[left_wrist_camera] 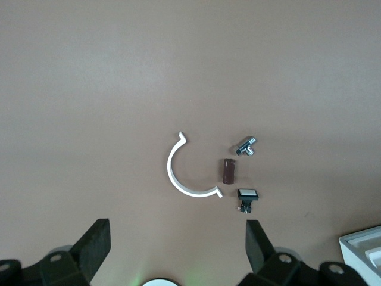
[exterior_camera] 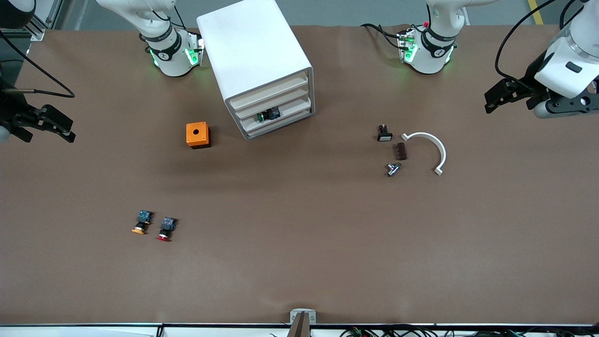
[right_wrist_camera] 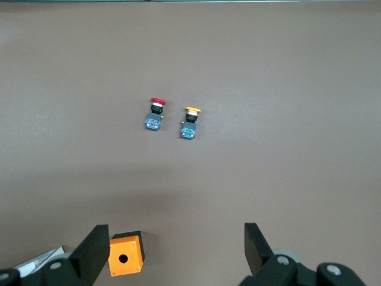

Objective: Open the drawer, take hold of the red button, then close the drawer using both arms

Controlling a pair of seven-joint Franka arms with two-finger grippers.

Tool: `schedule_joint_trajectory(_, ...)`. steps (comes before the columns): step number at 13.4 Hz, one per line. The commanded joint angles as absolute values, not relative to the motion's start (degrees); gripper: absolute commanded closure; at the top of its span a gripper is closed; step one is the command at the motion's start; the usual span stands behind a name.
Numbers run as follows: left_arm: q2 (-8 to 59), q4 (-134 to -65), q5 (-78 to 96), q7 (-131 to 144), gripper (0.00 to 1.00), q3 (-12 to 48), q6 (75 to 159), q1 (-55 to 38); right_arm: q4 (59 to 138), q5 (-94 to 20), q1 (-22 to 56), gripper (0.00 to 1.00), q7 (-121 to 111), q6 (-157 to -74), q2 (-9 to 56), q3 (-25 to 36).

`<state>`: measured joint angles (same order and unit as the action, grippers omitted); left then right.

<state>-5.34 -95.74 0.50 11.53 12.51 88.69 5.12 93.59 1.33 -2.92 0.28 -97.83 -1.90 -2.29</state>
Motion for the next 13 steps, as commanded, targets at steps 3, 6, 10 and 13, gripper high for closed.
schedule_joint_trajectory(3,-3.7,-92.3,-0.9,11.6,0.0,13.1,88.2,6.0,93.7,2.5,-4.3,0.0,-0.1,-97.8,-2.7,-3.4)
schedule_joint_trajectory(6,-3.3,-92.1,-0.9,11.7,0.0,12.9,88.2,5.9,93.8,2.5,-4.1,0.0,-0.3,-97.7,-2.7,-3.4)
schedule_joint_trajectory(10,-3.3,-92.0,-1.0,11.7,0.0,12.8,88.1,5.8,93.8,2.5,-4.0,0.0,-0.4,-97.6,-2.8,-3.3)
schedule_joint_trajectory(13,-3.3,-92.0,-2.7,11.6,0.0,12.9,87.1,5.8,93.7,2.5,-4.0,0.0,-0.4,-97.6,-2.7,-3.3)
